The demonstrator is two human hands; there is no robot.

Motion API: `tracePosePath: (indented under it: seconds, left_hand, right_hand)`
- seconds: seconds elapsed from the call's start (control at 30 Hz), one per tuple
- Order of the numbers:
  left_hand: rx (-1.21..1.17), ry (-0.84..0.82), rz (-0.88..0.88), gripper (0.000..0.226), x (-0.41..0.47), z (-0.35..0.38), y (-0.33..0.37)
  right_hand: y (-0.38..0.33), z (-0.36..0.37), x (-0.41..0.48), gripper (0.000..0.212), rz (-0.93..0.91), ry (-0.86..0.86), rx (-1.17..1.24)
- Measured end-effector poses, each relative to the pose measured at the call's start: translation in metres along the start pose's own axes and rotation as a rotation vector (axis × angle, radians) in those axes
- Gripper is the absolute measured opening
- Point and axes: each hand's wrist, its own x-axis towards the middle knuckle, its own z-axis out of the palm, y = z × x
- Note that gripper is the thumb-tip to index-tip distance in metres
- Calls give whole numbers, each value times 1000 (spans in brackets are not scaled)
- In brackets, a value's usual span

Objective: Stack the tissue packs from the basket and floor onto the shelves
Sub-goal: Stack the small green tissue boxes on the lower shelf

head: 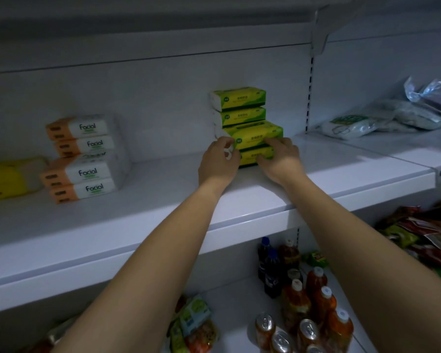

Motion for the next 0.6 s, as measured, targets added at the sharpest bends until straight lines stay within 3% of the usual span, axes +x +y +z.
tracePosePath:
  seconds: [0.17,0.27,0.43,0.6]
  left_hand:
    - [220,56,-4,42,-9,-10,9]
    - [379,-34,3,48,-22,-30,15]
    - [547,-87,3,50,-79,-93,17]
    - [545,-43,85,46,-176,-170,-15]
  right_hand:
    - [-8,-4,-15,48,-88,65,-180]
    - [-22,-19,-35,47,-205,68,-268]
    - [-60,-26,-106,41,-421,-23,-248]
    - [-113,-5,-198,50,-554,-253,-246]
